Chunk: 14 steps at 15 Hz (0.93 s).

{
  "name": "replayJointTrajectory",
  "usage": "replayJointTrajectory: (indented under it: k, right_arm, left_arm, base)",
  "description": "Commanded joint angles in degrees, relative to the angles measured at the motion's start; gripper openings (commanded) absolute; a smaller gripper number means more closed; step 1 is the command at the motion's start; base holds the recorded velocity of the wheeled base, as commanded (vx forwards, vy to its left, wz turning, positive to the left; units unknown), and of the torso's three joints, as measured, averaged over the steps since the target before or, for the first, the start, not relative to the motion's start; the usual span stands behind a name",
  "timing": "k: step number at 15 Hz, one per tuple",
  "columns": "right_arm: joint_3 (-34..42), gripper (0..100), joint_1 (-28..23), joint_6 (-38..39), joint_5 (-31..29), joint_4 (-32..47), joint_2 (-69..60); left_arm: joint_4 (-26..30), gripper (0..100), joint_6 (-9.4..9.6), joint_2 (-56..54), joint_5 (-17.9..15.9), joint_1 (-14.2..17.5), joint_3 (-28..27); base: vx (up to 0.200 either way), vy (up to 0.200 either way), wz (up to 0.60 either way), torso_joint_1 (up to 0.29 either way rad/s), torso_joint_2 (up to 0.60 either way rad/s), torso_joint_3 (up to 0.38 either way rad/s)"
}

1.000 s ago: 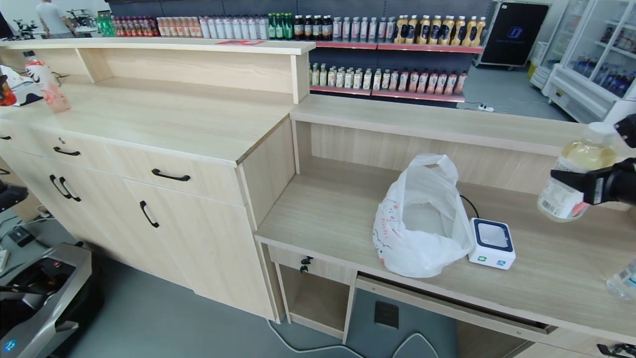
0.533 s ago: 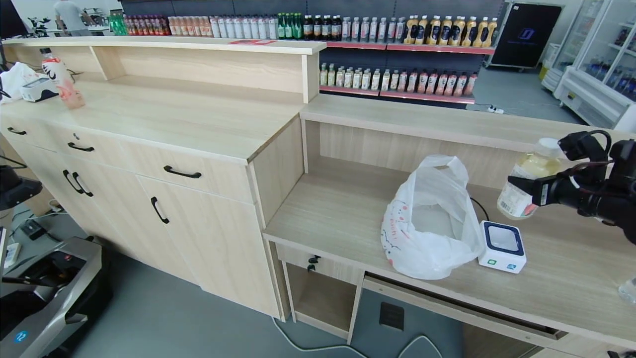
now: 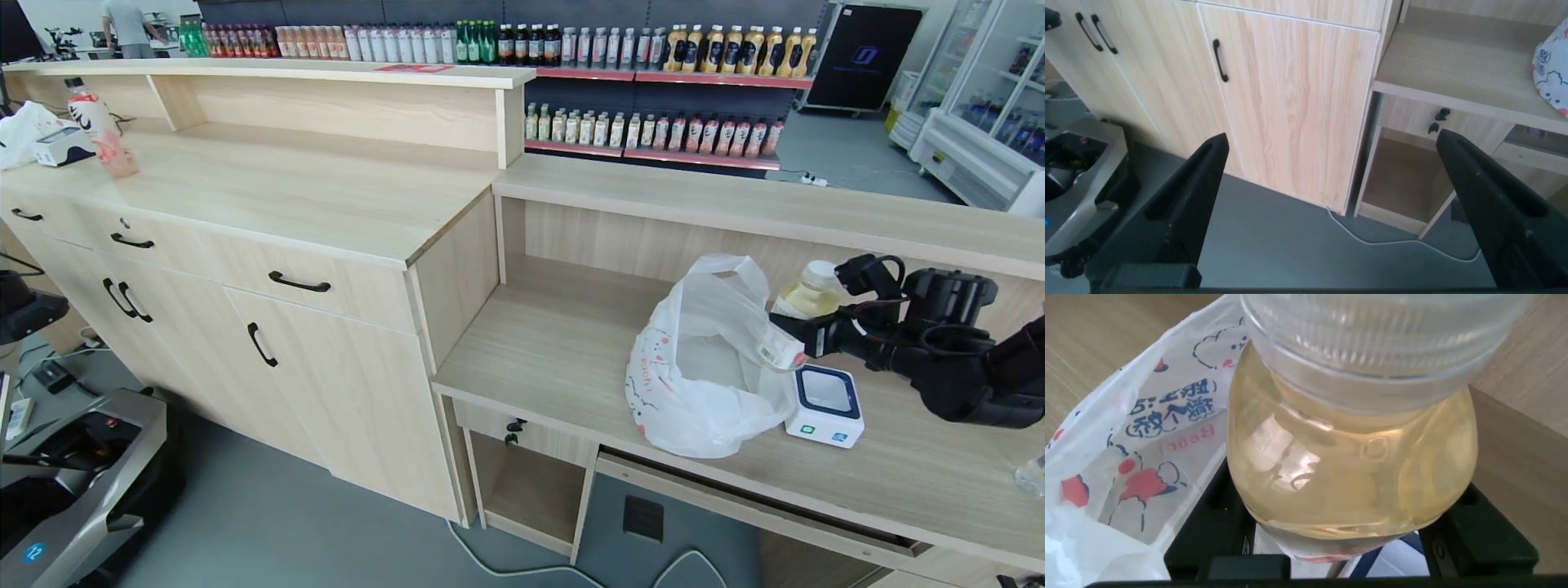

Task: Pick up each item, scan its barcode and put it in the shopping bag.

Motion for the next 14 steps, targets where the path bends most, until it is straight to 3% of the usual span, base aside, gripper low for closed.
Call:
replayJointTrajectory:
  k: [1,14]
  right_arm:
    - [-1.5,0,0.51,-0.06,0.12,-0.76,3.72]
    - [-14.86,0,5.88,0.56,1.7,-2.43,16.46]
  left_arm:
    - [0.0,100,0.0,-0.02,0.08,0.0,0.0]
    - [0.0,100,0.0,-0.02,0.0,0.0,0.0]
  base:
    - [0.0,0.0,0.0,0.0,0.0,0.0]
    - [0.0,0.0,0.0,0.0,0.0,0.0]
